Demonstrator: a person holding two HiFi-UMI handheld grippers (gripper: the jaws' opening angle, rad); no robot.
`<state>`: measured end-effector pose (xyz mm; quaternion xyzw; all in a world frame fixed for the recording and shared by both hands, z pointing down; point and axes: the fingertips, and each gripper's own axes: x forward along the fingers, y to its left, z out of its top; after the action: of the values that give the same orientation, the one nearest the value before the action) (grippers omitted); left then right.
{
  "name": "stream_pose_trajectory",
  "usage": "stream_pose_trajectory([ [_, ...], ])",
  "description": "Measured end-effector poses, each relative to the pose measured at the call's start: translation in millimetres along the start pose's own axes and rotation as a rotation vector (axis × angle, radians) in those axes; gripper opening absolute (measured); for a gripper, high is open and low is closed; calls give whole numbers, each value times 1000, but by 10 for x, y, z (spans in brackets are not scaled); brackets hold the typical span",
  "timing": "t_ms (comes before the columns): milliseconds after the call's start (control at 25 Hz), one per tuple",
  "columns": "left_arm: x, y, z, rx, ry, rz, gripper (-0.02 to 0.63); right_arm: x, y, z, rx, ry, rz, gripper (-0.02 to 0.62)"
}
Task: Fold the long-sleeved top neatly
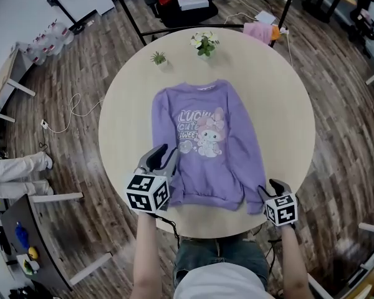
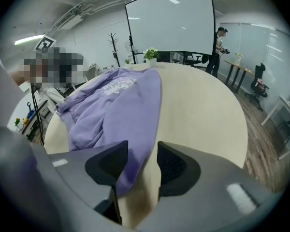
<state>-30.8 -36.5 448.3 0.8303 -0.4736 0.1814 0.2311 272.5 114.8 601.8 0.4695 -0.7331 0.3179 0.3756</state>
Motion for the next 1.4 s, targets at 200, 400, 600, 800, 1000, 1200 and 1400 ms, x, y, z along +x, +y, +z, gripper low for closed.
stream_pose_trajectory([
  [200, -46, -71, -170, -30, 18, 14, 132, 93, 17, -82, -1, 32, 18, 193],
  [400, -51, -114, -306, -55, 35, 19, 132, 120, -55, -91, -11, 25, -15, 118],
  [600, -92, -110, -371, -70, 40, 31, 132, 99, -159, -69, -26, 13, -43, 38],
  [800, -145, -61, -421, -89, 45, 59, 132, 7, -555, 2, -16, -6, -115, 37],
  [1000, -174, -24, -469, -102, 52, 85, 132, -60, -1098, 82, -7, -18, -198, 38],
  [1200, -176, -21, -555, -110, 71, 112, 132, -70, -1625, 136, -25, -3, -264, 38],
  [1400, -162, -17, -628, -123, 90, 140, 134, -46, -2092, 208, -23, 9, -312, 38],
])
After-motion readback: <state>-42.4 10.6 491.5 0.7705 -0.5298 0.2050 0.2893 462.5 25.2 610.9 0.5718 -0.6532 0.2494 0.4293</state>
